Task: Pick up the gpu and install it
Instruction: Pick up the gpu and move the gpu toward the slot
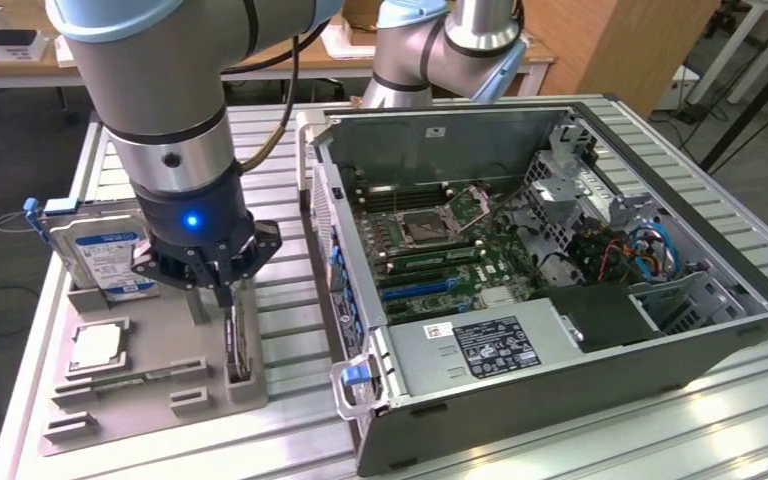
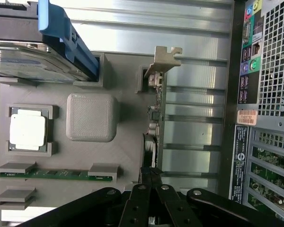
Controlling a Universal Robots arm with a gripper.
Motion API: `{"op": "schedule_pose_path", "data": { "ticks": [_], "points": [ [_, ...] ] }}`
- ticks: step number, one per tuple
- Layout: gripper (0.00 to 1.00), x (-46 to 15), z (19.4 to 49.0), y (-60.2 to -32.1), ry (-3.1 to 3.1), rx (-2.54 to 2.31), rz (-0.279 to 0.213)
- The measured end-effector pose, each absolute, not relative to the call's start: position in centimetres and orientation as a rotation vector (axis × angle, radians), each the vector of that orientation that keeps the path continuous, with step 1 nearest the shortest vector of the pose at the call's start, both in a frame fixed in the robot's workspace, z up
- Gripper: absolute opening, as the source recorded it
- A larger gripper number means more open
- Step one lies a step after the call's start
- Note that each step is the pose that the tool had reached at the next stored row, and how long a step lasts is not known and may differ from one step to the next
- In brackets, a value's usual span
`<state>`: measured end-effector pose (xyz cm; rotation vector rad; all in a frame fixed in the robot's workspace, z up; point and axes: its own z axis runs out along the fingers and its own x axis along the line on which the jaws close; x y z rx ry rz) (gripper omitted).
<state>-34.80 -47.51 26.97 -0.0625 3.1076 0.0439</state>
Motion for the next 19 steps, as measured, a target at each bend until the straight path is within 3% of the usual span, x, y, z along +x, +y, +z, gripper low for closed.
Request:
{"op": "schedule_pose_path", "data": {
  "ticks": [8, 10, 13, 14, 16, 18, 19],
  "points": [
    [0.11, -34.80, 26.97, -47.51, 3.108, -0.062, 0.044],
    [0.17, -34.80, 26.97, -47.51, 3.108, -0.063, 0.044],
    [0.35, -34.80, 26.97, -47.51, 3.108, -0.062, 0.044],
    [0.35, -34.80, 26.97, -47.51, 3.108, -0.063, 0.044],
    [0.47, -34.80, 26.97, -47.51, 3.108, -0.063, 0.044],
    [0.47, -34.80, 26.97, -47.51, 3.108, -0.063, 0.044],
    [0.53, -34.80, 26.97, -47.51, 3.108, -0.062, 0.044]
  ]
}}
